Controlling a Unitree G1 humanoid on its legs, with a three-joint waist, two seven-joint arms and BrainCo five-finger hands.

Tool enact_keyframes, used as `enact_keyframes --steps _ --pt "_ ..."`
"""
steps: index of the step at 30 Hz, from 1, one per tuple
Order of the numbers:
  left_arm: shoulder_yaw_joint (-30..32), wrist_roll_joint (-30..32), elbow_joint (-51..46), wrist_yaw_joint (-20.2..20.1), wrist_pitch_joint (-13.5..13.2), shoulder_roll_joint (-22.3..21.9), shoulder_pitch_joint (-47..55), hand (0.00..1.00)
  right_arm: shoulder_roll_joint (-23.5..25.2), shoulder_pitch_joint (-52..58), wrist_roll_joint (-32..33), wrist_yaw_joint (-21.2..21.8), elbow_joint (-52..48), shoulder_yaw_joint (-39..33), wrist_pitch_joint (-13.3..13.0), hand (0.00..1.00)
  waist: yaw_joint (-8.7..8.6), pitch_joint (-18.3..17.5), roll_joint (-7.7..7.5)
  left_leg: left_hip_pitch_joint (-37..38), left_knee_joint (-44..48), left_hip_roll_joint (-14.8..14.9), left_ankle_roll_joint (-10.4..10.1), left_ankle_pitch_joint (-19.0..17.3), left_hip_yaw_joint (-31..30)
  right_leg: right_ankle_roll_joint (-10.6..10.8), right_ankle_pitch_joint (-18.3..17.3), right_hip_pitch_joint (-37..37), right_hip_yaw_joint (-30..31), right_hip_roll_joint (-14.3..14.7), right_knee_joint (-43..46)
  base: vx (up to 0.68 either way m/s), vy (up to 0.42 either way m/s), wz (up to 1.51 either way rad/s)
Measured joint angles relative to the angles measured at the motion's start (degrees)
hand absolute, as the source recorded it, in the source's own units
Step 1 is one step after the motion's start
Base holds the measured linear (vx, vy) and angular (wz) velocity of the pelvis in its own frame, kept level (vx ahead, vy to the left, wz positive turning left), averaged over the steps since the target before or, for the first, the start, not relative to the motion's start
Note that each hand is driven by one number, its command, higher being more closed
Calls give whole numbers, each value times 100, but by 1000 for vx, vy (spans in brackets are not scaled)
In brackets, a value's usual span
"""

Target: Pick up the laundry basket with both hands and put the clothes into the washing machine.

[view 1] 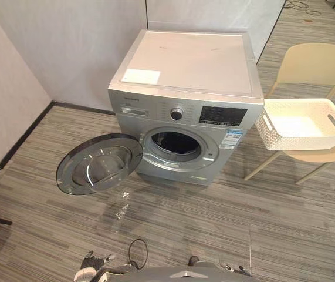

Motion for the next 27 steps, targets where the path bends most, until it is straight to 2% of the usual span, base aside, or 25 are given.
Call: enact_keyframes --steps 2,4,6,8,9,10,11,13,15,19,21,23,24,25,27 --pt "107 -274 -72 7 -2 2 -156 0 -23 -124 -3 -11 -2 39 0 0 46 79 3 -116 189 -51 24 77 -189 -1 15 -31 0 -79 23 -146 23 16" --pt "423 -681 -497 28 -23 23 -240 0 -30 -188 -3 -24 -25 104 -33 0 73 141 5 -196 160 -198 -33 344 -616 -38 44 -76 2 -203 -30 -142 5 13" --pt "789 -958 -901 141 -37 85 -336 0 -64 -185 -9 -30 -69 129 -63 0 118 154 95 -181 25 -199 -19 426 -720 -47 61 -172 109 -211 -25 -163 22 -10" --pt "1205 -1166 -1308 294 -62 313 -627 0 -130 -83 -45 -33 -231 230 -64 0 89 195 191 -180 -26 -136 -22 431 -718 -78 89 -242 180 -175 35 -188 41 -12" --pt "1372 -1182 -1493 370 -63 458 -790 0 -131 7 -161 -31 -259 248 -62 0 83 197 199 -177 -59 -122 -8 399 -709 -79 89 -303 206 -171 115 -185 21 -8" --pt "1535 -1209 -1727 460 -66 598 -943 0 -148 128 -239 -23 -357 266 -59 0 71 184 282 -164 -111 -46 28 207 -691 -76 90 -387 211 -104 208 -162 22 -19" --pt "1739 -1210 -1969 581 -76 874 -1169 0 -135 198 -254 -25 -476 303 -52 0 62 262 257 -195 -70 -26 18 39 -619 -67 93 -449 310 -74 269 -151 15 -27" --pt "1972 -1201 -2177 784 -82 1205 -1424 0 -125 374 -331 -22 -629 350 -58 0 34 303 319 -264 -92 11 5 26 -507 -59 222 -445 323 -59 157 -118 13 -30" --pt "2247 -1123 -2255 993 -87 1667 -1852 0 -47 498 -449 -12 -837 381 -49 0 -37 323 187 -267 -58 -10 -12 35 -345 -62 188 -718 482 -73 396 -101 9 -31" --pt "2301 -771 -2248 1060 -66 1958 -2414 0 -134 528 -449 -4 -971 504 -47 0 -55 272 328 -542 28 189 -76 21 -91 -33 252 -840 529 94 -163 1 -15 -44" --pt "2083 -563 -2244 1068 -57 2254 -2863 0 -107 451 -458 3 -1131 590 -37 0 -1 386 125 -916 537 320 -114 -116 164 -19 679 -1134 704 115 -263 -2 20 -54" --pt "1826 -460 -2198 1007 -54 2482 -3199 0 -73 258 -453 3 -1221 733 -22 0 3 469 -35 -1387 1072 481 -51 -320 312 -39 948 -1483 825 180 -342 -59 8 -56" --pt "1727 -459 -2108 971 -52 2559 -3371 0 -70 190 -452 2 -1303 763 -13 0 7 484 -69 -1584 1251 536 -26 -381 343 -44 1059 -1602 873 210 -426 -70 0 -72" --pt "1439 -462 -1639 795 34 2843 -4061 0 1 -46 -450 -6 -1592 984 -9 0 33 554 -215 -2119 1686 703 44 -519 484 -49 1495 -1902 1002 280 -744 -63 -2 -53" --pt "1331 -467 -1288 690 80 2991 -4595 0 62 -222 -449 -8 -1789 1208 -15 0 34 627 -297 -2420 1947 828 86 -609 537 -23 1701 -2030 1068 327 -968 -77 18 -37"
